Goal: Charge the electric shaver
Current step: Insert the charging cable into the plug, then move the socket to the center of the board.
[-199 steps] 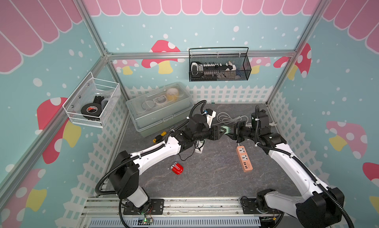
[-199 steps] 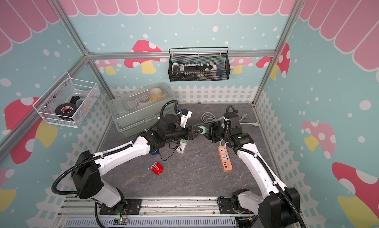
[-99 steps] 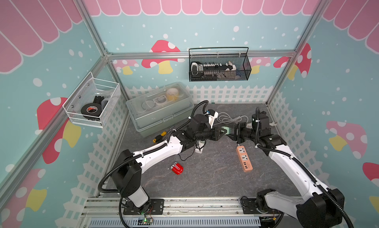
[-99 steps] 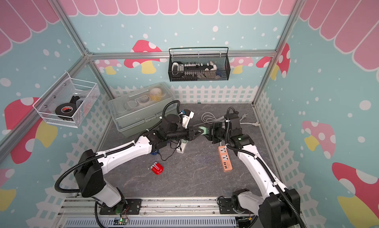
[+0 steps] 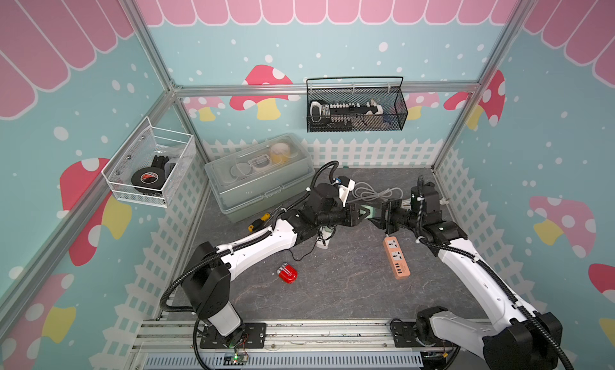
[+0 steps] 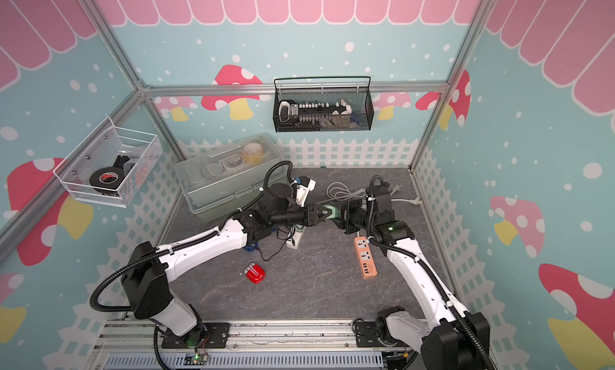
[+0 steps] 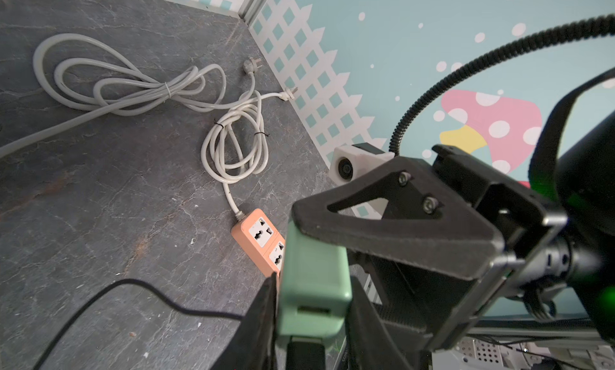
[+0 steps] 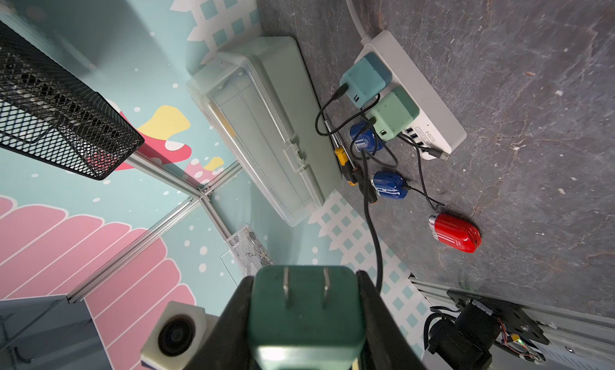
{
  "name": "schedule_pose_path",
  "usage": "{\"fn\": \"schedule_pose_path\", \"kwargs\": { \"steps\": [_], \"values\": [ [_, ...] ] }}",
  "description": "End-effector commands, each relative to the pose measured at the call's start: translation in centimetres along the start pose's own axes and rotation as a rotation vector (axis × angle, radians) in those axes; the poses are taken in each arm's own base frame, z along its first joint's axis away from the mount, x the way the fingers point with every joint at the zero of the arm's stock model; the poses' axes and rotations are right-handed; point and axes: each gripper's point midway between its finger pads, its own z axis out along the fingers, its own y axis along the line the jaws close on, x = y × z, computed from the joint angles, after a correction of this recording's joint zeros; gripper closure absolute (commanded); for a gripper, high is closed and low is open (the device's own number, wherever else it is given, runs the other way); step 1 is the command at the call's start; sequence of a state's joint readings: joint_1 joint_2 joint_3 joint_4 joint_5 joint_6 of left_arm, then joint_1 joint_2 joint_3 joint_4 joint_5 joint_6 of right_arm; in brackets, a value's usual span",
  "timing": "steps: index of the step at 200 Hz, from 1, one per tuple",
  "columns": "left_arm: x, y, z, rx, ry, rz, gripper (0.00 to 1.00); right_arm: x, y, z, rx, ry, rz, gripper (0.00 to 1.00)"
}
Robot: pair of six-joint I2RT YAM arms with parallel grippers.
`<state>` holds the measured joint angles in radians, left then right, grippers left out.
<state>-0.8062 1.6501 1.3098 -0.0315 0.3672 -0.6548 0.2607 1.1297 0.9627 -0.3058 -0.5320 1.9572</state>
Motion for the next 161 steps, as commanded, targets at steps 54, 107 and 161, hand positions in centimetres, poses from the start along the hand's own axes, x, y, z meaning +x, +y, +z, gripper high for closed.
{"fn": "schedule_pose_path", "kwargs": {
  "steps": [54, 107, 161],
  "values": [
    [-0.6, -0.1, 0.4, 0.041, -0.004, -0.045, 0.87, 1.2, 1.3, -0.5, -0.065, 0.051, 0.001, 1.0],
    [-1.4, 0.3, -0.8, -0.009, -0.033, -0.095, 1.0, -1.6, -1.0, -2.1, 0.064, -0.075, -0.112, 0.43],
    [-0.1, 1.4, -1.6, -0.081, 0.042, -0.194, 1.0, -12.1, -9.1, -9.2, 0.609, -0.441, -0.272, 0.2]
  ]
}}
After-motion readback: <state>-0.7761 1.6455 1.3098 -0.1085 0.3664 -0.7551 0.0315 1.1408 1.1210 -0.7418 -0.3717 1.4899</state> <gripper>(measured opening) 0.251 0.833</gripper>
